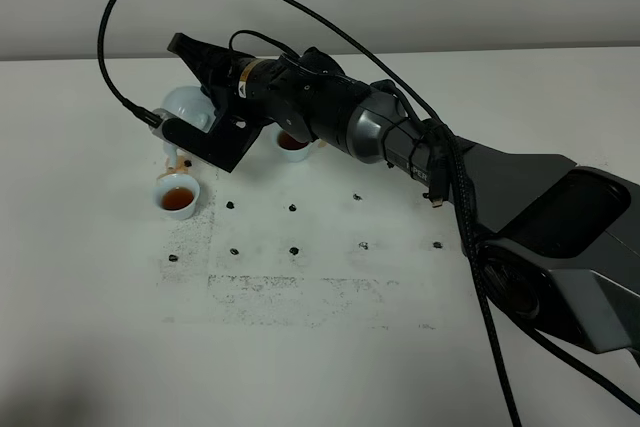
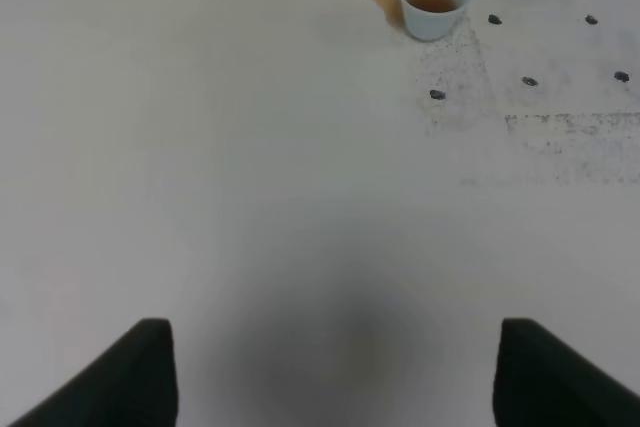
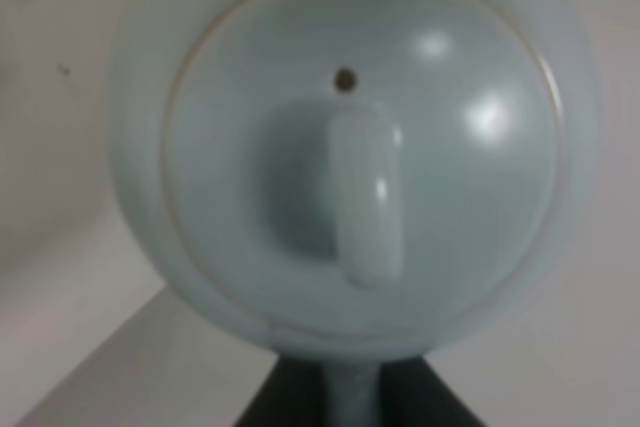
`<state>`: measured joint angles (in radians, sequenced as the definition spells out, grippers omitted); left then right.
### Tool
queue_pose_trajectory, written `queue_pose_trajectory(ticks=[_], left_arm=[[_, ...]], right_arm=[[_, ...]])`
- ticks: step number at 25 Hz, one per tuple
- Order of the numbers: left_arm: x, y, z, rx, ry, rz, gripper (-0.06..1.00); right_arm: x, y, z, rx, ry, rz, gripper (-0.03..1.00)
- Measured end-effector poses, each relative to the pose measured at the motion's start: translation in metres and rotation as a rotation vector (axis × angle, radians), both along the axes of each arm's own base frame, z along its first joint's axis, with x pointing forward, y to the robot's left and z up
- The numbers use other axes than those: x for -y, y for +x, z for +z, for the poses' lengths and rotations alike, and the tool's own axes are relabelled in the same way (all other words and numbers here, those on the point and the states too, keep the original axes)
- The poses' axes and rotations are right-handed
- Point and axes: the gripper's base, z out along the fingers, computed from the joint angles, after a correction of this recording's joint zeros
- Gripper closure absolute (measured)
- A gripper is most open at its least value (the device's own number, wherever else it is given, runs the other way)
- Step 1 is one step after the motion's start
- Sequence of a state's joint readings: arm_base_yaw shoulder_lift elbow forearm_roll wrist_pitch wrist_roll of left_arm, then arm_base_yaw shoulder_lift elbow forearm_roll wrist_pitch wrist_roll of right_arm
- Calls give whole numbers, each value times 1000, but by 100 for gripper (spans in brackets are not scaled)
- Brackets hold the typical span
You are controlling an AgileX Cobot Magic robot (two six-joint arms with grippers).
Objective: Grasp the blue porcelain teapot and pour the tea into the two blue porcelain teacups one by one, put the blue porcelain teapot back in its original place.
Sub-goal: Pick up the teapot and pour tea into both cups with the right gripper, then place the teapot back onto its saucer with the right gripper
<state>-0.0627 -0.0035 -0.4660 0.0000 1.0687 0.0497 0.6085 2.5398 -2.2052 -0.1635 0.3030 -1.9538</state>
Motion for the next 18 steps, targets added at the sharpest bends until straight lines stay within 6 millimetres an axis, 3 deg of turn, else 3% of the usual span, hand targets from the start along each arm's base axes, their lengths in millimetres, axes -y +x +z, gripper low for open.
queue_pose_trajectory(ticks=[8, 11, 18], left_arm=[[0, 0, 0, 0, -1, 1, 28], [0, 0, 0, 0, -1, 1, 28], [0, 0, 0, 0, -1, 1, 28]], right_arm=[[5, -4, 3, -117, 33, -82, 88], [9, -8, 25, -149, 79, -132, 88], [30, -30, 105, -295, 266, -365, 88]])
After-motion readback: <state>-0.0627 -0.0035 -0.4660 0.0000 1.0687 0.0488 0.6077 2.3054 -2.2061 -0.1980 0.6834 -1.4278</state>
